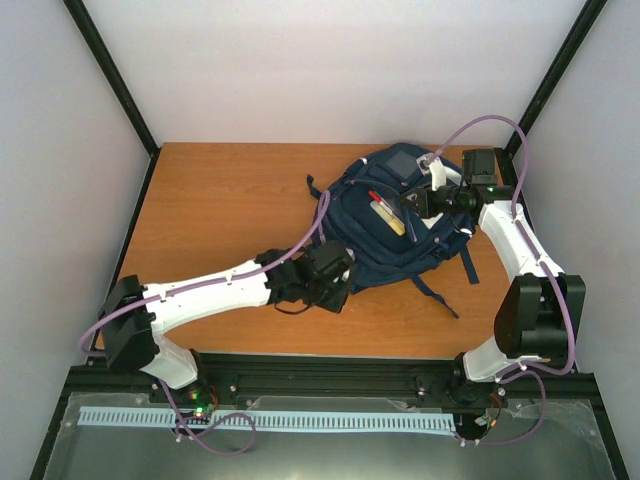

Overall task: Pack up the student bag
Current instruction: Place the stationery in the student bag.

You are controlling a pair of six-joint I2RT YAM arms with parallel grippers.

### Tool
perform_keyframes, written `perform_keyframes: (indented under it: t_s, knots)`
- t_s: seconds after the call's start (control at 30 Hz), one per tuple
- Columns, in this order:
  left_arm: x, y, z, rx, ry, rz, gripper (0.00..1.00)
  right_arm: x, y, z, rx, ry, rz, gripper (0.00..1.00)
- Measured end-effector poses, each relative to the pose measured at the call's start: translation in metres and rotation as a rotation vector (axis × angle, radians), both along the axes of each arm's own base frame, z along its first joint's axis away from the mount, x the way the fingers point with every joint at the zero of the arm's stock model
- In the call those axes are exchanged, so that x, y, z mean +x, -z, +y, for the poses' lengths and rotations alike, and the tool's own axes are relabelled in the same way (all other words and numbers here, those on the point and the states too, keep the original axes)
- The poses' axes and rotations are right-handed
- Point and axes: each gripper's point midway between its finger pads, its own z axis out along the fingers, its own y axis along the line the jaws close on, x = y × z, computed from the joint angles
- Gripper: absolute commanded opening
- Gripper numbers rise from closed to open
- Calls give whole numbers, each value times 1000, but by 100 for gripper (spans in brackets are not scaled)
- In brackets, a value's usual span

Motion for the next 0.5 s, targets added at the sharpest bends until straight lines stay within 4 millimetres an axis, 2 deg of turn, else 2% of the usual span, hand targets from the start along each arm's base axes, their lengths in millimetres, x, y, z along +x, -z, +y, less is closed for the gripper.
perform_keyframes:
  t_s: [0.13, 0.27, 0.4, 0.5]
  knots:
    - [22, -22, -17, -105, -50, -16, 14, 0, 0, 0, 0, 0, 0, 3]
    - [68, -40, -34, -267, -175, -4, 16, 0, 0, 0, 0, 0, 0, 3]
    - [107, -45, -44, -393, -302, 8, 16, 0, 0, 0, 0, 0, 0, 3]
    - [132, -43, -60, -456, -358, 28, 15, 0, 0, 0, 1, 0, 1, 3]
